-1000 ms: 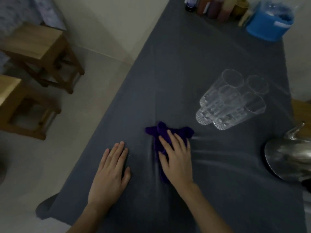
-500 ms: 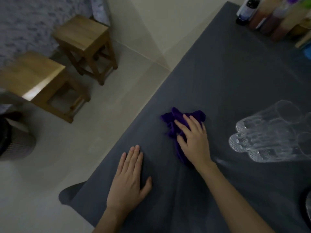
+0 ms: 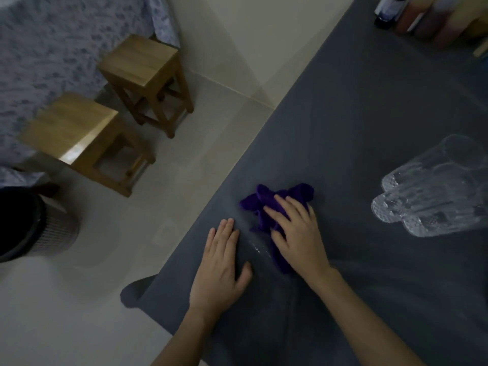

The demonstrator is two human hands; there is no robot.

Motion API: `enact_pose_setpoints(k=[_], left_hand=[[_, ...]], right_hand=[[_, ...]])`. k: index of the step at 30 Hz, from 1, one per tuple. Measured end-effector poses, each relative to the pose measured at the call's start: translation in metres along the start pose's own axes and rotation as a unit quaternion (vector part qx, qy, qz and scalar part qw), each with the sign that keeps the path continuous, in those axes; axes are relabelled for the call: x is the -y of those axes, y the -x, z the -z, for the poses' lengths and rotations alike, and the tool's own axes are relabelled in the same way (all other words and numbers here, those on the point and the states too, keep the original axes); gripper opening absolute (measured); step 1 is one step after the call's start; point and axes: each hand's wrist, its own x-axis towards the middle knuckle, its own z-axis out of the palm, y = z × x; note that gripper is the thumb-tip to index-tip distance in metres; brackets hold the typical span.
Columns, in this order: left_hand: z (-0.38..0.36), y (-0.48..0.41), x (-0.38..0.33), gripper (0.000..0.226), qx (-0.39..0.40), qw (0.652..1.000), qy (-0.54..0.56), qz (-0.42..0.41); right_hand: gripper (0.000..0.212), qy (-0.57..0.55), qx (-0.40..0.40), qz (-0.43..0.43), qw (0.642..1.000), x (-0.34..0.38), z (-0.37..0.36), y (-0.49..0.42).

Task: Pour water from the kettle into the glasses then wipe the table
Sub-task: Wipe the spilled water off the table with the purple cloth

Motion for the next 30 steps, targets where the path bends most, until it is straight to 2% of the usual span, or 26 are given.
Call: enact_pose_setpoints(k=[3,8,10,12,14,18,21,24,27,30], left_hand=[[0.004,0.001,-0.002,0.053,-0.055,0.992,0.106,0.025],[0.009,0.006,0.004,0.048,-0.104,0.965,0.216,0.108],[0.017,0.014,0.019,0.046,-0.085,0.979,0.154,0.098],[0.022,0.030,0.041,0.049,-0.044,0.998,0.027,0.044],[0.026,0.045,0.056,0.053,-0.015,0.999,-0.037,0.022],[0.027,0.049,0.060,0.054,-0.008,0.997,-0.070,0.028],[0.025,0.049,0.060,0.054,-0.012,0.997,-0.073,0.018],[0.025,0.049,0.062,0.053,-0.017,0.997,-0.069,0.013],[0.025,0.049,0.064,0.052,-0.029,0.999,-0.042,0.009],[0.026,0.049,0.065,0.051,-0.041,0.999,-0.022,0.004]], right_hand=[[0.052,-0.009,0.031,0.015,0.999,0.026,-0.003,0.025],[0.052,-0.007,0.085,0.098,0.992,0.042,-0.007,0.067],[0.054,0.000,0.103,0.132,0.986,0.031,-0.003,0.084],[0.056,0.023,0.123,0.166,0.978,0.016,0.002,0.103],[0.061,0.046,0.143,0.178,0.973,-0.005,0.012,0.123],[0.064,0.062,0.111,0.084,0.988,-0.055,0.035,0.153],[0.053,0.088,0.043,-0.064,0.993,-0.061,0.037,0.156],[0.052,0.077,-0.032,-0.196,0.977,-0.031,0.017,0.126],[0.050,0.067,-0.075,-0.220,0.970,0.005,-0.001,0.081],[0.048,0.060,-0.058,-0.153,0.985,0.051,-0.017,0.041]])
